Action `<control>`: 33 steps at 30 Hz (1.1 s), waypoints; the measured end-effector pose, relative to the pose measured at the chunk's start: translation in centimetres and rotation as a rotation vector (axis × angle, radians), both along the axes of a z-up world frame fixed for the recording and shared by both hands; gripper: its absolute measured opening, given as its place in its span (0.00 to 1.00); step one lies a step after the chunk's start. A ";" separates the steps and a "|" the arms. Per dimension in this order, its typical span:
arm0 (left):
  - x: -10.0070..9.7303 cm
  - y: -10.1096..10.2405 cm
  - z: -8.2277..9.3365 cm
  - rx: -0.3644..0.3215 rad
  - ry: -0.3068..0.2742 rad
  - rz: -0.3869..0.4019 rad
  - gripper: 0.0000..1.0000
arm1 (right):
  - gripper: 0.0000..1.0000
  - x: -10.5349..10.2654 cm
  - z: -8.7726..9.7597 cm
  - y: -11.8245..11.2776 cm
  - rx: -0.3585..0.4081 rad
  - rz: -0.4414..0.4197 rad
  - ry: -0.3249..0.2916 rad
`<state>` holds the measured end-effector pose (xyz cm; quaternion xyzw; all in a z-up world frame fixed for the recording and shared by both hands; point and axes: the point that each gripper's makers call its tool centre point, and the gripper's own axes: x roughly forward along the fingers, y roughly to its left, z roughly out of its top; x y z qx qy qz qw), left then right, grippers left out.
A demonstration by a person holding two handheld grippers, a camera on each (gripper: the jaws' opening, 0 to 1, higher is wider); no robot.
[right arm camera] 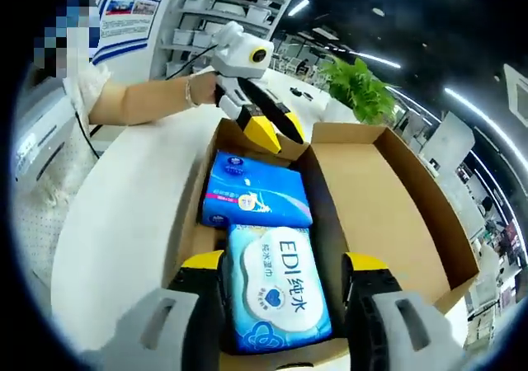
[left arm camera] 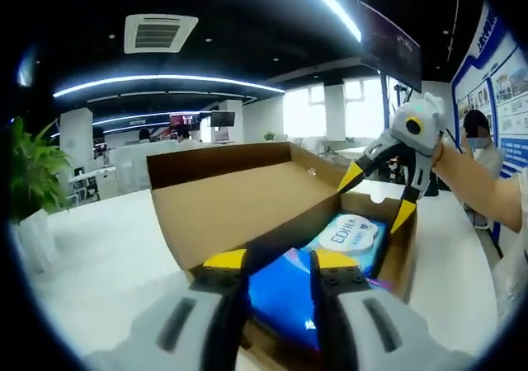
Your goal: Operate the shoe box by opening the lid, removing the specified soft item, and placing it in the target area until the item is outside and the box remains undamaged.
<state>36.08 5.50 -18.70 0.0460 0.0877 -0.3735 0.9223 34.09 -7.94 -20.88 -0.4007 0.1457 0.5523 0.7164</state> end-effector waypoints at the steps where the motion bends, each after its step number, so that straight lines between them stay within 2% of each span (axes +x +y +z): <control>1: 0.0 0.1 0.0 0.000 0.000 0.000 0.30 | 0.59 0.1 0.0 0.1 -0.010 0.002 0.002; 6: 0.1 0.4 0.4 -0.011 -0.002 0.005 0.30 | 0.56 0.4 0.7 1.3 -0.030 0.008 0.021; 10: 0.1 0.4 0.3 -0.003 -0.003 0.008 0.29 | 0.56 0.4 0.6 2.2 -0.099 0.046 0.013; 13: 0.1 0.4 0.3 -0.004 -0.002 0.009 0.29 | 0.56 0.3 0.3 2.7 -0.141 0.062 0.054; 16: 0.1 0.5 0.4 -0.006 -0.002 0.010 0.29 | 0.57 0.1 -0.7 2.0 -0.222 0.059 0.109; 20: 0.3 0.4 0.4 -0.005 -0.003 0.009 0.29 | 0.61 0.4 -1.8 0.7 -0.352 0.056 0.134; 25: 0.5 0.3 0.1 0.004 0.002 0.014 0.29 | 0.60 0.8 -2.5 -0.1 -0.441 0.051 0.163; 29: 0.6 0.3 -0.1 0.011 0.003 0.017 0.29 | 0.60 0.9 -3.5 -0.9 -0.513 0.041 0.219; 33: 0.5 0.2 -0.3 0.017 0.003 0.017 0.29 | 0.60 1.4 -4.5 -1.3 -0.564 0.031 0.234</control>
